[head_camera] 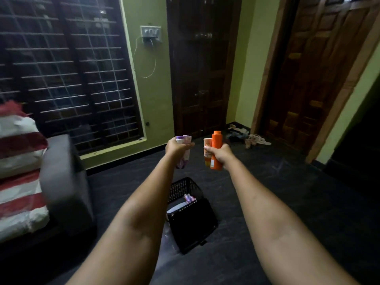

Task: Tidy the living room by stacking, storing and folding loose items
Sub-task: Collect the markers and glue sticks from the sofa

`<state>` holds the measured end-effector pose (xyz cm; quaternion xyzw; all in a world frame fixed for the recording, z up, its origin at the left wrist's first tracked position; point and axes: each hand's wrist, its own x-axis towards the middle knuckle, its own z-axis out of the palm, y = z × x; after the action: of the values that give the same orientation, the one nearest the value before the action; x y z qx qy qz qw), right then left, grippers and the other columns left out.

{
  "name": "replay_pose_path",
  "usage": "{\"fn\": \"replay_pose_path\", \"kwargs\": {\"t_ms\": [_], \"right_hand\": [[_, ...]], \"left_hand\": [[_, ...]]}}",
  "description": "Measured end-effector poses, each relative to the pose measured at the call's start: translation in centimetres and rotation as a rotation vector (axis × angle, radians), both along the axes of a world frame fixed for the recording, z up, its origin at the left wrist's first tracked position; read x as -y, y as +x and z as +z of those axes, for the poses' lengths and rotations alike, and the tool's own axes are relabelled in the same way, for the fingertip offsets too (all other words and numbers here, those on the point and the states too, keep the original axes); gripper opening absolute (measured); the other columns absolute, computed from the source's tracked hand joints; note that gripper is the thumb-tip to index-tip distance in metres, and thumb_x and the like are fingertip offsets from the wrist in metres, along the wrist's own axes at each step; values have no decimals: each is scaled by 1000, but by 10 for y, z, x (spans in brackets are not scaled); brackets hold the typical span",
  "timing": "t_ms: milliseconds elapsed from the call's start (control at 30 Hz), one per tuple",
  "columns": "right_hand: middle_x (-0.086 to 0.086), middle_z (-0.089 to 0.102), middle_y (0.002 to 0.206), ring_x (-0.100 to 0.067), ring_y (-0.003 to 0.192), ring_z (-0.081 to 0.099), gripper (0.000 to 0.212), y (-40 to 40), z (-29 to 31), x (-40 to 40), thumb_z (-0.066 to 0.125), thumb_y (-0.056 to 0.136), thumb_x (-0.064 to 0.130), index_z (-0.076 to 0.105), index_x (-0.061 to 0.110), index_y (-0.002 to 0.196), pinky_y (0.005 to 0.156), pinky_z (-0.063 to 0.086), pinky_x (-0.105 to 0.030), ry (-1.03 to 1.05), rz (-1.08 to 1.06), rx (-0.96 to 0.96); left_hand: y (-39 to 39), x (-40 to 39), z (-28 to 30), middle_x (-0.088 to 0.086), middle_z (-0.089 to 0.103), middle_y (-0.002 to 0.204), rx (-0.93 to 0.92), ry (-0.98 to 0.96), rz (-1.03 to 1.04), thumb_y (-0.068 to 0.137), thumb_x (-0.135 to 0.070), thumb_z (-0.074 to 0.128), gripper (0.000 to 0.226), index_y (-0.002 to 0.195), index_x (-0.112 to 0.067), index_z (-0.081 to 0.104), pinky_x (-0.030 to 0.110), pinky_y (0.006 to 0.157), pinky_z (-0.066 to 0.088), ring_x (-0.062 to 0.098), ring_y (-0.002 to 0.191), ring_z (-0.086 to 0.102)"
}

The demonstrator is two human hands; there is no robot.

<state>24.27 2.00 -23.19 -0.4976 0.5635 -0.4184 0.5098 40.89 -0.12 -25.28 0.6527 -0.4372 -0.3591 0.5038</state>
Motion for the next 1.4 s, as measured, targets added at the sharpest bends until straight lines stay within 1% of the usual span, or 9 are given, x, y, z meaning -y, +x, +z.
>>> {"fn": "replay_pose_path", "kwargs": {"t_ms": [100, 233, 400, 500, 700, 933, 1067, 1200, 1400], "right_hand": [[-11, 59, 119, -16, 84, 62, 50, 10, -16, 62, 69, 86, 18, 45, 3, 128, 81, 46, -32, 6, 122, -21], [-16, 59, 121, -26, 100, 59, 48, 27, -12, 152, 67, 87, 13, 46, 2, 129, 79, 43, -30, 7, 249, -27], [-13, 62, 110, -24, 91, 60, 49, 67, -2, 255, 75, 81, 14, 51, 1, 122, 71, 52, -30, -15, 411, -46], [-10, 63, 100, -25, 91, 63, 48, 97, -31, 301, 79, 76, 17, 54, 2, 115, 83, 53, -38, 52, 529, -64], [-4, 54, 72, -11, 52, 55, 24, 134, -90, 347, 67, 84, -1, 51, 9, 99, 39, 44, -14, 144, 652, -135], [-8, 59, 78, -14, 60, 53, 21, 170, -193, 427, 68, 82, -2, 61, 12, 95, 55, 46, -23, 293, 663, -282], [-11, 56, 88, -17, 64, 52, 19, 189, -287, 482, 67, 83, -3, 58, 1, 100, 45, 41, -11, 325, 612, -454], [-7, 60, 92, -27, 84, 61, 36, 205, -406, 533, 73, 79, 6, 58, 3, 112, 71, 45, -30, 308, 678, -649], [-15, 62, 114, -31, 103, 60, 38, 229, -589, 580, 77, 76, 23, 62, 12, 109, 80, 46, -30, 84, 865, -998]], "left_hand": [[14, 46, -23, 9, 71, 96, -21, 31, 117, 64, -26, 87, 32, 79, -23, 59, 42, 86, 56, 26, 93, 67], [24, 103, -12, 6, 69, 93, -50, 44, 266, 70, -25, 84, 30, 90, -20, 62, 32, 80, 55, 21, 89, 66], [47, 157, 12, 6, 69, 95, -107, -28, 451, 68, -26, 85, 33, 90, -25, 60, 36, 79, 56, 25, 91, 68], [58, 169, 0, 6, 69, 93, -113, 38, 535, 71, -29, 83, 30, 91, -23, 61, 36, 69, 57, 24, 84, 67], [84, 206, -52, 6, 69, 96, -68, 172, 589, 75, -30, 80, 30, 98, -21, 63, 22, 54, 45, 17, 76, 63], [130, 295, -161, 10, 70, 102, -89, 395, 454, 75, -25, 80, 33, 103, -17, 65, 32, 83, 53, 24, 97, 66], [160, 340, -266, 11, 71, 96, -99, 523, 395, 77, -21, 77, 29, 103, -12, 69, 31, 76, 50, 22, 87, 65], [188, 376, -381, 10, 68, 91, -54, 641, 311, 80, -19, 75, 24, 102, -11, 69, 22, 64, 41, 21, 79, 61], [215, 408, -552, 10, 63, 105, 117, 698, 200, 82, -15, 71, 31, 104, -12, 49, 23, 64, 42, 23, 90, 57]]}}
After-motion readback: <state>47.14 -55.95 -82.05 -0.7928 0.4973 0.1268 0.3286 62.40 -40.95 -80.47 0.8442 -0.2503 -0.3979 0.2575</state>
